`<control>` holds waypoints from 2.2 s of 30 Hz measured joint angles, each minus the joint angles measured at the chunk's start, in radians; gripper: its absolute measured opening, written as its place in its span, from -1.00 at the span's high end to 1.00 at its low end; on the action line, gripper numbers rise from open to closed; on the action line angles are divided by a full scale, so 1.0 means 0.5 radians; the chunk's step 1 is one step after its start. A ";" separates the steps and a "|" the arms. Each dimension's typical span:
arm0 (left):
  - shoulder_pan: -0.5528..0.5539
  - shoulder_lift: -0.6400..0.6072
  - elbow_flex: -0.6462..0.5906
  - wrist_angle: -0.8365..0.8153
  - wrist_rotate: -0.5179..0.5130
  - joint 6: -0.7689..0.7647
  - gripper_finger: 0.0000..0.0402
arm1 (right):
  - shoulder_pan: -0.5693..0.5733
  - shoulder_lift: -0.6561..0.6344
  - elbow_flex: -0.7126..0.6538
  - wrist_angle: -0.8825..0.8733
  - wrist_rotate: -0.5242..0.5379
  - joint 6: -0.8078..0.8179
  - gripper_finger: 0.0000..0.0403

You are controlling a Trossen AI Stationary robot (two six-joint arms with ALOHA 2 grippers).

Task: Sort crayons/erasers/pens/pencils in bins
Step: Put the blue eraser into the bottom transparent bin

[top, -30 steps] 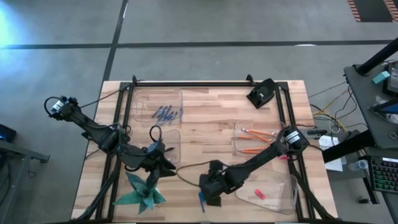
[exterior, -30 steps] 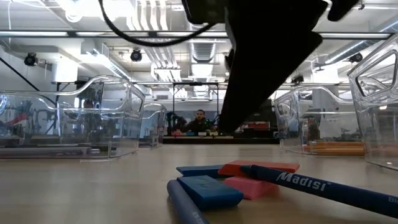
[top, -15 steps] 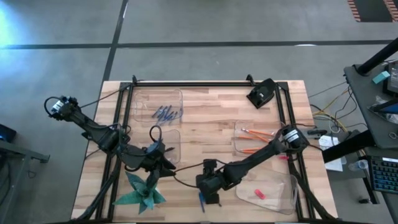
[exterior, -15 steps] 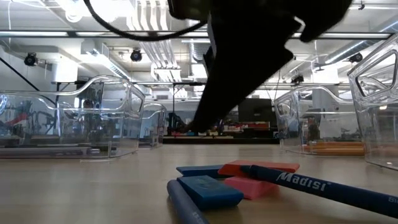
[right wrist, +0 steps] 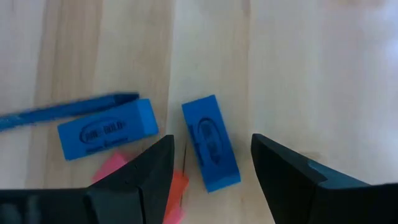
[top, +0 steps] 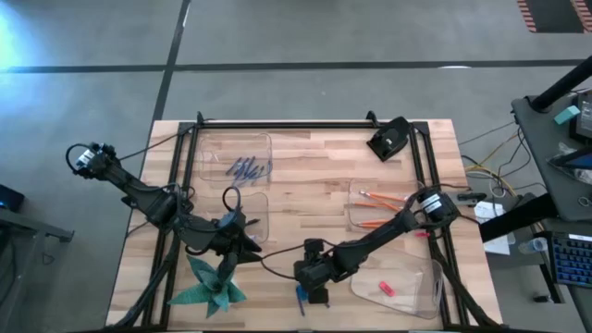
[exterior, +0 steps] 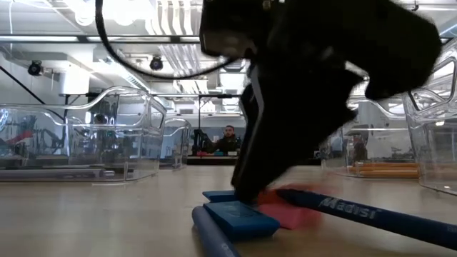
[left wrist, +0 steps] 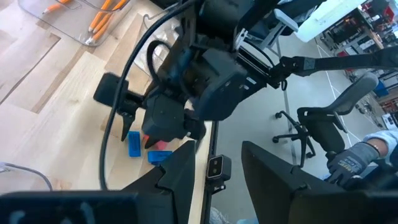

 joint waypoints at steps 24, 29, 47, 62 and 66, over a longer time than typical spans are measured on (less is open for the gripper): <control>0.001 0.000 0.000 -0.002 0.000 0.000 0.41 | -0.031 0.139 0.063 -0.028 -0.074 0.126 0.67; 0.001 0.000 0.000 -0.003 0.000 0.000 0.41 | -0.031 0.095 0.060 -0.033 -0.077 0.128 0.74; 0.001 0.000 -0.001 -0.012 0.000 0.050 0.41 | -0.034 -0.405 0.053 -0.304 -0.040 0.183 0.71; 0.000 0.000 -0.001 -0.014 0.000 0.084 0.41 | 0.271 -0.898 0.049 -1.321 -0.037 0.912 0.71; 0.000 0.000 -0.001 -0.014 0.000 0.101 0.41 | 0.422 -0.922 0.034 -1.385 -0.037 1.100 0.71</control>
